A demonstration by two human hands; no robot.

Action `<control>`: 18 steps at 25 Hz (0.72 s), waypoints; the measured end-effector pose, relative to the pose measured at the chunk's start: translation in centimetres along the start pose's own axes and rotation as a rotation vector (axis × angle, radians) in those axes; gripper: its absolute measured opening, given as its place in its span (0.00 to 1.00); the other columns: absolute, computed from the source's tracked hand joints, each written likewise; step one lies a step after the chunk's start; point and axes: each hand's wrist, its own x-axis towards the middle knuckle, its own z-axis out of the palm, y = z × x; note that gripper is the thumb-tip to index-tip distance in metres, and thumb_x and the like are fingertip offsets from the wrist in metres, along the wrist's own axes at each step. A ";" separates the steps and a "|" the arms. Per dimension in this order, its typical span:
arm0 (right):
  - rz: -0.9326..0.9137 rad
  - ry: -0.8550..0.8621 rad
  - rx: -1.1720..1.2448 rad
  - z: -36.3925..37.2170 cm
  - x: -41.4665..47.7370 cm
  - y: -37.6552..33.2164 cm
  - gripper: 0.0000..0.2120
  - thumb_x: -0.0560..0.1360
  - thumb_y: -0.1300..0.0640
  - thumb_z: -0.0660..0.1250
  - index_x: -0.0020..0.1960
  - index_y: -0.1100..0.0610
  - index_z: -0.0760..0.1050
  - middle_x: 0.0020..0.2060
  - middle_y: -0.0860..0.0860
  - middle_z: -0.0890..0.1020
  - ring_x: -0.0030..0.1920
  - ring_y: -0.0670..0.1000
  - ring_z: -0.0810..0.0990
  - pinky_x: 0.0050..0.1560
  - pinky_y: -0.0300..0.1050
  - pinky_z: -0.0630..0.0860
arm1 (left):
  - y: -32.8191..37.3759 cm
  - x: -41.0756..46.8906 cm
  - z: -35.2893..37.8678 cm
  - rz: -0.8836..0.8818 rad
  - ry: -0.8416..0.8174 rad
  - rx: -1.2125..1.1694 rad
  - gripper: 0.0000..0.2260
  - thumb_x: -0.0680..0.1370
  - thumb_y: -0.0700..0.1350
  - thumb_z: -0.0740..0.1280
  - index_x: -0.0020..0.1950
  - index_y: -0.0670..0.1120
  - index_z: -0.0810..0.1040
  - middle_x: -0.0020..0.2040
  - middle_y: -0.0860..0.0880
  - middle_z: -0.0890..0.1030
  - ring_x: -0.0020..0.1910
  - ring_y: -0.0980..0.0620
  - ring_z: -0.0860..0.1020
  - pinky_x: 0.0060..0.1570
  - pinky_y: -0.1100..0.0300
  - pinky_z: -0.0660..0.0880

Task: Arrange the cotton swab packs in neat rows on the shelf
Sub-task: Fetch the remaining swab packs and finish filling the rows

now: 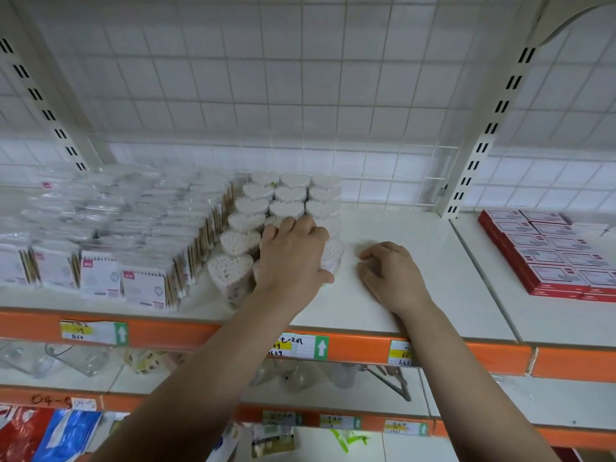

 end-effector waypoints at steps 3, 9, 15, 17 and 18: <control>-0.005 0.045 0.031 0.0 0.2 -0.4 0.13 0.73 0.63 0.65 0.56 0.60 0.78 0.54 0.55 0.78 0.55 0.57 0.76 0.51 0.38 0.67 | 0.2 0.3 0.3 -0.008 0.019 0.027 0.24 0.71 0.58 0.70 0.64 0.52 0.72 0.60 0.53 0.71 0.60 0.49 0.68 0.59 0.53 0.60; -0.088 0.262 0.208 -2.4 0.7 -2.9 0.13 0.74 0.65 0.63 0.56 0.57 0.78 0.53 0.50 0.78 0.55 0.50 0.76 0.56 0.42 0.72 | -1.6 -0.6 -0.6 0.072 0.174 -0.137 0.26 0.73 0.67 0.59 0.61 0.51 0.77 0.57 0.53 0.77 0.57 0.48 0.74 0.56 0.53 0.60; -0.263 0.236 0.199 -2.8 1.4 -9.8 0.12 0.73 0.59 0.62 0.53 0.56 0.80 0.49 0.50 0.81 0.53 0.52 0.77 0.54 0.37 0.68 | -7.7 -3.2 -1.5 0.115 0.464 -0.149 0.18 0.79 0.58 0.59 0.57 0.48 0.80 0.57 0.50 0.79 0.55 0.48 0.76 0.56 0.50 0.64; -0.299 0.211 0.193 -2.0 1.4 -12.5 0.11 0.73 0.60 0.63 0.52 0.56 0.80 0.48 0.50 0.81 0.53 0.53 0.76 0.52 0.36 0.67 | -9.7 -4.1 -1.5 0.077 0.476 -0.145 0.18 0.79 0.57 0.58 0.57 0.48 0.80 0.57 0.50 0.79 0.56 0.47 0.77 0.56 0.51 0.64; -0.319 0.194 0.186 -1.5 1.4 -14.0 0.10 0.73 0.61 0.64 0.52 0.56 0.79 0.48 0.50 0.81 0.53 0.53 0.76 0.52 0.35 0.67 | -10.6 -4.5 -1.5 0.045 0.480 -0.149 0.17 0.79 0.57 0.58 0.57 0.48 0.80 0.57 0.50 0.79 0.55 0.47 0.77 0.56 0.51 0.63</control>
